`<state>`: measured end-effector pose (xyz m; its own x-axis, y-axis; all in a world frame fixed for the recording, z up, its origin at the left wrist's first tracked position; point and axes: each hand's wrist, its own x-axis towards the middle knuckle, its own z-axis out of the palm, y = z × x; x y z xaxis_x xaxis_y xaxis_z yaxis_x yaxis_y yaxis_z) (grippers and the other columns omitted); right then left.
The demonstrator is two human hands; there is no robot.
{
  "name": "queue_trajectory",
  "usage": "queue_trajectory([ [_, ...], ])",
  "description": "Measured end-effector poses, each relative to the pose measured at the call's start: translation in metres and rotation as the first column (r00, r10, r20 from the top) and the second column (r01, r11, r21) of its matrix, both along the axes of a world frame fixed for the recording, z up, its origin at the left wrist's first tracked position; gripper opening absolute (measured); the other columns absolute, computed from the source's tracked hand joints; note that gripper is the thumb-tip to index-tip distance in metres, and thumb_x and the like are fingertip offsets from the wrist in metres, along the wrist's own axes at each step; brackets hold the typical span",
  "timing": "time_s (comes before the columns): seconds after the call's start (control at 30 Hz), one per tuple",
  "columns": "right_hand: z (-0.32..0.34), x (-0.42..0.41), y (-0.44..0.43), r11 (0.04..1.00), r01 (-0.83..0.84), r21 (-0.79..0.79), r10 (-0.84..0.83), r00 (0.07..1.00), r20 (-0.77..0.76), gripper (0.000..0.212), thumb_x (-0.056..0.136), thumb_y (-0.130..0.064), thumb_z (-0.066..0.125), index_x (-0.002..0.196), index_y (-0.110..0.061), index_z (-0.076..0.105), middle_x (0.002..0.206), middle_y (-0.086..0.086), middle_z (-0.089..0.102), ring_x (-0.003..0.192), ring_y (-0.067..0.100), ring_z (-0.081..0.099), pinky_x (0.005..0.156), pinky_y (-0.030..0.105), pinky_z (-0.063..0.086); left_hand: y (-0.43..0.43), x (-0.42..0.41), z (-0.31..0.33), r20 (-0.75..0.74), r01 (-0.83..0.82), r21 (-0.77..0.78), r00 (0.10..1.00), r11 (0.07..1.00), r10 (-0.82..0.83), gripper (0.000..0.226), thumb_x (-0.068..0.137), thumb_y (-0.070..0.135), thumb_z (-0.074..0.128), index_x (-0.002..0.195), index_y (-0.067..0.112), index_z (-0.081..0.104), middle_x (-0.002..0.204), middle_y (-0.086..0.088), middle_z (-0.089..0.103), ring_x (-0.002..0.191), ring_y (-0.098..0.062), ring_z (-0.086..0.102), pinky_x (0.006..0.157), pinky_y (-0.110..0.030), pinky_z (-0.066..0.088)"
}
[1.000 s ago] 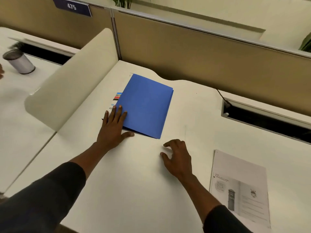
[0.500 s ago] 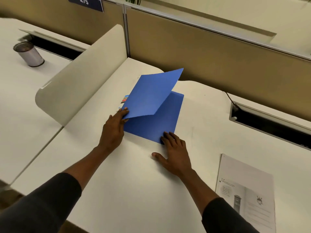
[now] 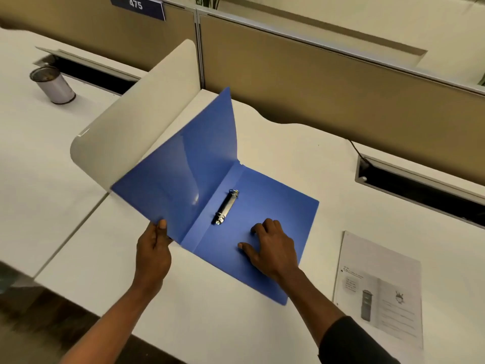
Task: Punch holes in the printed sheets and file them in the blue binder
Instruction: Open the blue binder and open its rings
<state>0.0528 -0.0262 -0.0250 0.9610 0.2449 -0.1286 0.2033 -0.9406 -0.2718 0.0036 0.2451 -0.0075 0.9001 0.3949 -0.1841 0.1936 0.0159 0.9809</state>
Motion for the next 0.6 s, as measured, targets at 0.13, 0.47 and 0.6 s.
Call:
queue_trajectory([
  [0.13,-0.004,-0.015,0.007,0.997,-0.009,0.07,0.011,1.0,-0.025,0.059,0.089,-0.067,0.061,0.126,-0.022,0.06,0.127,-0.001,0.052,0.122,0.022,0.049,0.077,0.037,0.053,0.005,-0.035,0.004,-0.089,-0.04,-0.044,0.995,0.998,0.036,0.044,0.109,0.042,0.043,0.145,0.021,0.058,0.13,0.003,0.074,0.114,-0.016,0.074,0.095,-0.028,0.061],
  [0.47,-0.02,-0.05,0.031,0.978,0.049,0.204,-0.055,0.998,0.025,0.063,0.086,-0.067,0.065,0.136,-0.029,0.057,0.146,0.003,0.045,0.138,0.023,0.038,0.108,0.039,0.037,0.014,-0.091,0.001,-0.355,-0.247,0.516,0.81,0.82,0.467,0.074,0.084,0.035,0.087,0.137,0.009,0.042,0.122,-0.015,0.066,0.099,-0.039,0.069,0.082,-0.051,0.057],
  [0.6,-0.027,-0.052,0.035,0.979,0.071,0.192,-0.082,0.995,0.049,0.049,0.092,-0.059,0.065,0.132,-0.032,0.06,0.145,0.003,0.048,0.136,0.026,0.042,0.105,0.04,0.039,0.025,-0.085,-0.019,-0.184,-0.044,0.809,0.928,0.585,0.324,0.09,0.075,0.011,0.09,0.147,0.006,0.036,0.154,-0.02,0.032,0.132,-0.047,0.046,0.098,-0.063,0.047],
])
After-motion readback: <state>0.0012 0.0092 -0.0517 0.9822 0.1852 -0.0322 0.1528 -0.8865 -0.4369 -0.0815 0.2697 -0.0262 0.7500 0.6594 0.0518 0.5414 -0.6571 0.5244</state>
